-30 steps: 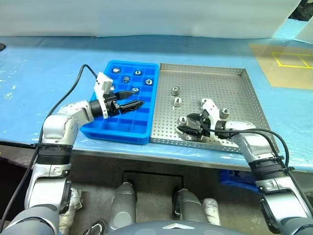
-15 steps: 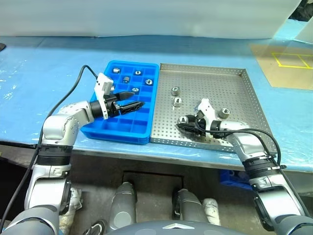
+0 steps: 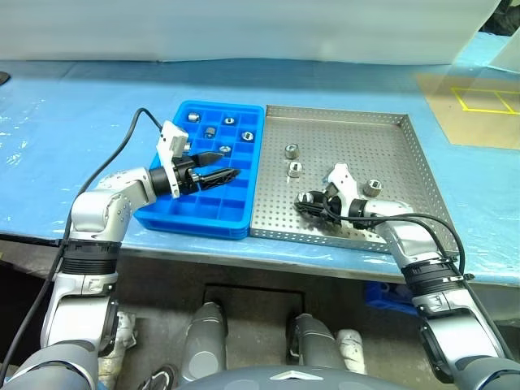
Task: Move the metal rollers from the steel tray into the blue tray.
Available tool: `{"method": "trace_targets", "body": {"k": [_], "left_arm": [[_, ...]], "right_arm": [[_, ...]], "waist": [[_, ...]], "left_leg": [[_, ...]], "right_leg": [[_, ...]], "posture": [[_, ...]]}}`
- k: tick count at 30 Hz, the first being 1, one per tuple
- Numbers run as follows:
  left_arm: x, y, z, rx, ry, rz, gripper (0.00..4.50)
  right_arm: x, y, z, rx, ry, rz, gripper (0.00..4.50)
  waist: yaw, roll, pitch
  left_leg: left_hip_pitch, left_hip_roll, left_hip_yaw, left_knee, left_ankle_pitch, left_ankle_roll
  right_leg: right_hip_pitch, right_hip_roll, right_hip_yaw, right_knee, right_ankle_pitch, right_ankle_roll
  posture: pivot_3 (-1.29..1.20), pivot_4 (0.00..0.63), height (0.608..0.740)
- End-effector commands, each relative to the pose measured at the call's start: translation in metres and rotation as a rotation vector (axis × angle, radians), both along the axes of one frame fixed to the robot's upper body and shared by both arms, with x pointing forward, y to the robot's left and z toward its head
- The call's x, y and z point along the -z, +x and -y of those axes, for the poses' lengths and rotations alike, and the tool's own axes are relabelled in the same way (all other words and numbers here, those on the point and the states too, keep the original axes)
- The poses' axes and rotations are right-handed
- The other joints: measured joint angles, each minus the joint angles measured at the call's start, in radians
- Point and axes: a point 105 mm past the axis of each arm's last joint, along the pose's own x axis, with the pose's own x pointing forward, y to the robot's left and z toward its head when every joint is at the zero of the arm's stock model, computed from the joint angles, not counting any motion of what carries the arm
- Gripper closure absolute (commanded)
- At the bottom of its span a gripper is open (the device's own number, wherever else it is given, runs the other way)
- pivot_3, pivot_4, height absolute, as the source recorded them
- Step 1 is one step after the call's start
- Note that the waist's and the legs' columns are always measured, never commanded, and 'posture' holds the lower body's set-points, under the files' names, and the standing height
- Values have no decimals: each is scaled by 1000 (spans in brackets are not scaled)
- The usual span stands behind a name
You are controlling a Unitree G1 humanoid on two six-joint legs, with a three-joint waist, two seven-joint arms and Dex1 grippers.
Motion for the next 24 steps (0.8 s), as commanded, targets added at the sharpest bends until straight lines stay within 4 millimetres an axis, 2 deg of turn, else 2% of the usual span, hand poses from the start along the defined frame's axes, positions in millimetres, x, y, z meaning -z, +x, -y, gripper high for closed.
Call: {"method": "trace_targets", "body": {"k": [1,9,17,24], "left_arm": [[-13,-2,-5,4,-11,42,0],[-8,-4,-16,-6,5,24,0],[-12,-13,-33,-24,47,28,0],[-12,-21,-33,-40,45,25,0]], "right_arm": [[-36,5,-8,-19,42,110,2810],[-85,1,-37,-111,106,211,2810],[-85,4,-78,-191,161,211,2810],[-85,13,-109,-243,200,217,2810]], "waist": [[0,0,0],[-2,0,0],[-1,0,0],[2,0,0]], "left_leg": [[0,0,0,0,0,0],[0,0,0,-1,0,0],[0,0,0,-1,0,0],[-1,0,0,-2,0,-1]], "right_leg": [[0,0,0,0,0,0],[-1,1,0,0,0,0],[-1,1,0,0,0,0],[-2,0,0,0,0,0]], "posture": [[-33,150,740],[-36,150,740],[2,150,740],[44,150,740]]}}
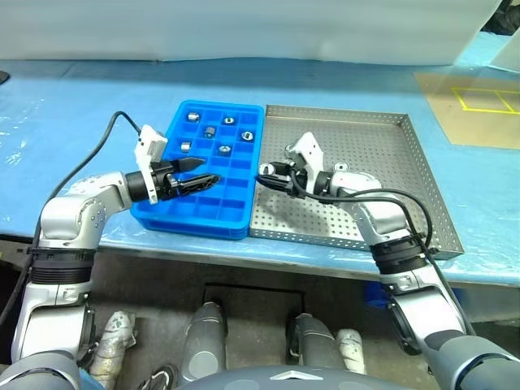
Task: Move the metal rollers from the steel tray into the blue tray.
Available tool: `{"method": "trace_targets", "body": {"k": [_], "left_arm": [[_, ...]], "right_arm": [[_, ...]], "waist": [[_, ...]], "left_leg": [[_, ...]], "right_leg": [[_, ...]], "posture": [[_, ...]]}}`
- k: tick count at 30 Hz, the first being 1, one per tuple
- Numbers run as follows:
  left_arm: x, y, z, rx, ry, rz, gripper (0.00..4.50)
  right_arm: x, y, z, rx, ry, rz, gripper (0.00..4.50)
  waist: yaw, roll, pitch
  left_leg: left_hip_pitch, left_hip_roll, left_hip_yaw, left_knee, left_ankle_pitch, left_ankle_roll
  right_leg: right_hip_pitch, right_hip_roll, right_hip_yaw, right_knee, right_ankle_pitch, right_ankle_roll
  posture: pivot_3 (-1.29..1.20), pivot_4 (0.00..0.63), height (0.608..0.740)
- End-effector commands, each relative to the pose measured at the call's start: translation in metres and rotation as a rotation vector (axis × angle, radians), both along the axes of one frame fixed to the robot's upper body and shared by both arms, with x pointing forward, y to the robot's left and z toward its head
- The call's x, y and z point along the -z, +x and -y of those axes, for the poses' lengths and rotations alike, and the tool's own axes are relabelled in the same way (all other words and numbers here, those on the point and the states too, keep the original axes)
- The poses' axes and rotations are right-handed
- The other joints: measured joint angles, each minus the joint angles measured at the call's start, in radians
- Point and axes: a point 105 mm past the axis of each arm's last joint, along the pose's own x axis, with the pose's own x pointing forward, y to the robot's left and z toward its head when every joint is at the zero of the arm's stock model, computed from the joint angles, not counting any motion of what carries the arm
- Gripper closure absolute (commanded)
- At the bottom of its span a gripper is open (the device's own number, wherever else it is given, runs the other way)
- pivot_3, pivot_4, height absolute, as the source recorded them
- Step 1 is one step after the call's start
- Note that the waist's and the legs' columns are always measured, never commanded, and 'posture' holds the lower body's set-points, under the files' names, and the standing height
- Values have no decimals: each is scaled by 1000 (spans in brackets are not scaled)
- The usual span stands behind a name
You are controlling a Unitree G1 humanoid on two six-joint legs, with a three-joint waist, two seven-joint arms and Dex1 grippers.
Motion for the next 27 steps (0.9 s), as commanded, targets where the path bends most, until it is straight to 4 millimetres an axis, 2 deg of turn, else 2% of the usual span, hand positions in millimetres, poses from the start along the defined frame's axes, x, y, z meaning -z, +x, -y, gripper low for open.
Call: {"method": "trace_targets", "body": {"k": [1,8,17,23,27], "left_arm": [[-14,-7,0,0,-16,45,0],[-18,-9,5,-7,-30,54,0],[-18,-8,6,-7,-36,52,0],[-18,-5,10,6,-41,51,0],[-18,-3,10,10,-44,51,0]], "right_arm": [[-17,6,-20,-45,40,60,2810],[0,22,-35,-28,34,39,2810],[4,4,-47,-93,49,29,2810],[-11,5,-45,-84,70,56,2810],[-15,-6,-54,-136,74,58,2810]], "waist": [[-1,0,0],[1,0,0],[0,0,0],[0,0,0],[-1,0,0]], "left_leg": [[0,0,0,0,0,0],[-1,0,0,-1,1,-1],[-3,0,0,-1,2,-3],[-2,0,-1,-1,2,-3],[-2,0,-1,-1,2,-4]], "right_leg": [[0,0,0,0,0,0],[-1,0,-1,0,0,0],[-2,1,-3,0,0,0],[-2,1,-3,2,0,0],[-2,1,-3,2,0,0]], "posture": [[47,150,740],[77,150,740],[63,150,740],[43,150,740],[36,150,740]]}}
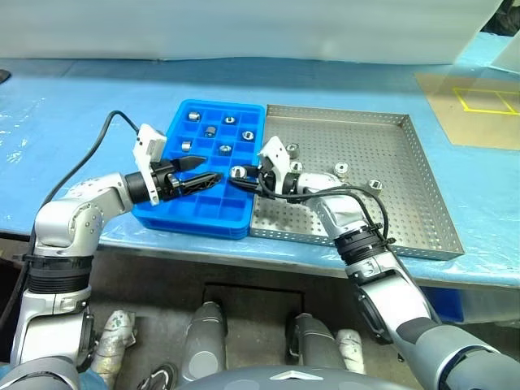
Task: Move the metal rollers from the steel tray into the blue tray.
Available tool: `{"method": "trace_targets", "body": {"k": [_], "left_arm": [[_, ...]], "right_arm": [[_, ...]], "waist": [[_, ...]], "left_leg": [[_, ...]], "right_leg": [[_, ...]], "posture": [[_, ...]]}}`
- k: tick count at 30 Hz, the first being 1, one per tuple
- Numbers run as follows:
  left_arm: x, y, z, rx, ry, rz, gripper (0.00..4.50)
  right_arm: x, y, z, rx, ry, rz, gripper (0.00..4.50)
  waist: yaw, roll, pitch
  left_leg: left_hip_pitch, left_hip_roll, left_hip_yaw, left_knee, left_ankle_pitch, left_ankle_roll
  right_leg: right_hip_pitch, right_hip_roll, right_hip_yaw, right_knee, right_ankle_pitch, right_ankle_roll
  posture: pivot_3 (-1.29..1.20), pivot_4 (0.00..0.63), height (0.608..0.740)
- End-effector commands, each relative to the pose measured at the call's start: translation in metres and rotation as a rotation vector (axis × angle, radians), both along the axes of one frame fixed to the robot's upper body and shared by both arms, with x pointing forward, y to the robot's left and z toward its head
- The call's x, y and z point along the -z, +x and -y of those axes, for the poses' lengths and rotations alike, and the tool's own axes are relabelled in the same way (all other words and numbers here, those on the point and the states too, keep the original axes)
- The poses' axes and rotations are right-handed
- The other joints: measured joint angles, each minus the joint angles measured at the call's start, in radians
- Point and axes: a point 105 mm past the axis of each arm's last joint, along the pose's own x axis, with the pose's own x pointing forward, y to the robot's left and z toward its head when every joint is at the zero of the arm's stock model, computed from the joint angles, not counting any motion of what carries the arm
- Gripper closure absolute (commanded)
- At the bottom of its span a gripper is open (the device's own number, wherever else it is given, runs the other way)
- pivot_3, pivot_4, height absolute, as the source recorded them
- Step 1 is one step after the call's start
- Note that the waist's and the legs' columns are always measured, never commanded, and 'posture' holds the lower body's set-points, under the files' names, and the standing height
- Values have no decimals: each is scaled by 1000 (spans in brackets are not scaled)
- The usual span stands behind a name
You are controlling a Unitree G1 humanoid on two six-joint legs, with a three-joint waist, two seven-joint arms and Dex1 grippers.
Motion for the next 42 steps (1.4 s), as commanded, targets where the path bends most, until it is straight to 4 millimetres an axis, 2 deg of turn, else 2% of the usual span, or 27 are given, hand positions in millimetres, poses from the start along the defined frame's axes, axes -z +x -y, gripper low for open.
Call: {"method": "trace_targets", "body": {"k": [1,5,12,18,23,31,42], "left_arm": [[-10,1,3,20,-6,45,0],[-11,2,4,25,-11,47,0],[-8,-1,3,32,-6,43,0],[-4,-14,-3,62,29,17,0],[1,-23,-6,80,52,-1,0],[1,-25,-2,86,41,4,0],[-3,-17,5,122,28,13,0]], "right_arm": [[-25,-14,-13,-75,46,67,2810],[-23,-19,-16,-95,40,57,2810],[-7,-15,-11,-69,11,23,2810],[0,-7,-7,-42,4,10,2810],[5,-9,-10,-52,4,4,2810],[5,-10,-11,-62,3,7,2810],[2,-7,-9,-35,7,24,2810]], "waist": [[0,0,0],[0,0,0],[0,0,0],[0,0,0],[0,0,0],[1,0,0],[-3,-1,0]], "left_leg": [[0,0,0,0,0,0],[0,0,0,0,0,0],[0,0,0,0,0,0],[0,0,0,0,0,-1],[0,0,0,-1,0,-1],[1,0,0,0,0,-1],[1,0,0,0,1,-1]], "right_leg": [[0,0,0,0,0,0],[0,0,0,0,0,0],[0,0,0,0,0,0],[0,0,0,0,0,0],[-1,0,0,0,0,-1],[0,0,0,2,0,-1],[0,0,0,2,0,-1]], "posture": [[36,150,740],[36,150,740],[37,150,740],[47,150,740],[62,150,740],[43,150,740],[-21,150,740]]}}
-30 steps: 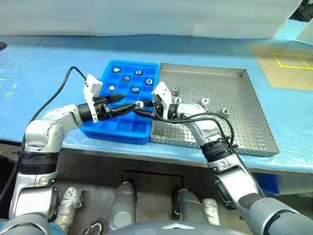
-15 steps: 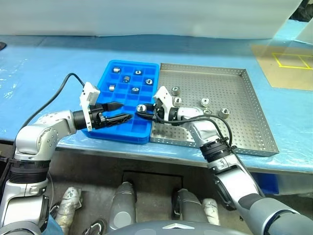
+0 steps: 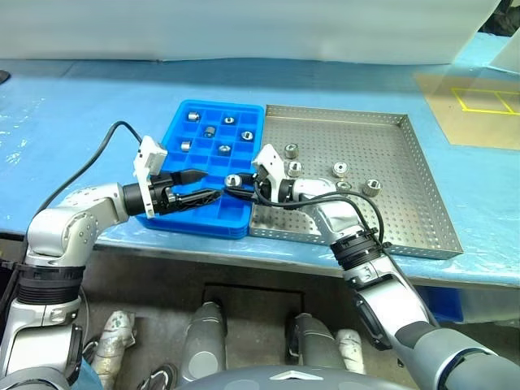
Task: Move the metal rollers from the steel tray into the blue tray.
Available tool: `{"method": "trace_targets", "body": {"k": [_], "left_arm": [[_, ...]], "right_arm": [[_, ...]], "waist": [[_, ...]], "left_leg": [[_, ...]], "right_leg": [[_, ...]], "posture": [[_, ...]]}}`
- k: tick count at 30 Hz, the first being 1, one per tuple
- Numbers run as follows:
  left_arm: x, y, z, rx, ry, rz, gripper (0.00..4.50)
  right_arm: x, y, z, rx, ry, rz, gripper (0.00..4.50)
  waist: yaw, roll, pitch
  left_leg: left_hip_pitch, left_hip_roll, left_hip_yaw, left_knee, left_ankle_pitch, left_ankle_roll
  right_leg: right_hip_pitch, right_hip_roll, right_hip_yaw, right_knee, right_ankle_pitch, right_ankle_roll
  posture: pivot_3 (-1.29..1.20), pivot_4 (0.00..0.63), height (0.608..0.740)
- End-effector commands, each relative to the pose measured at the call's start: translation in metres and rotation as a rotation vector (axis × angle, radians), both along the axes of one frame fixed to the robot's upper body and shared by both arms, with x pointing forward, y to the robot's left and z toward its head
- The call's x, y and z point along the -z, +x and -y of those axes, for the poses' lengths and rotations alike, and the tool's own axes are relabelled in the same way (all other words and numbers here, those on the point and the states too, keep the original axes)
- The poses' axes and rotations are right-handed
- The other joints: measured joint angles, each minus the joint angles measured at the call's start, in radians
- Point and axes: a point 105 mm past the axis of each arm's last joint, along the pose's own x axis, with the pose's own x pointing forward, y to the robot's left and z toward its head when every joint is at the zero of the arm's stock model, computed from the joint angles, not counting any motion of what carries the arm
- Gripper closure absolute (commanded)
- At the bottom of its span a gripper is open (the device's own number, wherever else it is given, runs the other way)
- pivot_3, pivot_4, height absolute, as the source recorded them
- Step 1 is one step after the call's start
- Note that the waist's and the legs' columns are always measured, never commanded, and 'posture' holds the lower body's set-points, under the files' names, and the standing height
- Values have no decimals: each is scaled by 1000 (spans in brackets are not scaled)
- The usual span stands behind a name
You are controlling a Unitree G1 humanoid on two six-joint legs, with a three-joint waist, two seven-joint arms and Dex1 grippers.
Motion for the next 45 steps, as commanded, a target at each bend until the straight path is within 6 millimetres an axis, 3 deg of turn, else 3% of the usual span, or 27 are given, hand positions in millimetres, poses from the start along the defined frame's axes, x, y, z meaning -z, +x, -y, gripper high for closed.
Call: {"method": "trace_targets", "body": {"k": [1,27,36,45], "left_arm": [[-13,2,5,34,-7,53,0],[-13,1,8,44,-14,66,0],[-13,1,4,41,-6,64,0],[-11,-2,-1,29,14,60,0]], "right_arm": [[-13,1,-2,2,28,48,2810],[-11,-7,-7,-44,19,43,2810],[-22,-2,-12,-60,25,87,2810],[-34,31,-21,-28,-8,149,2810]], "waist": [[-1,0,0],[-1,0,0],[-1,0,0],[-1,0,0]], "left_leg": [[0,0,0,0,0,0],[1,0,0,0,0,0],[0,0,0,0,0,0],[1,0,0,0,0,0]], "right_leg": [[0,0,0,0,0,0],[0,0,0,1,0,0],[0,0,0,1,0,0],[-1,0,0,4,-1,-2]], "posture": [[-22,150,740],[11,150,740],[16,150,740],[36,150,740]]}}
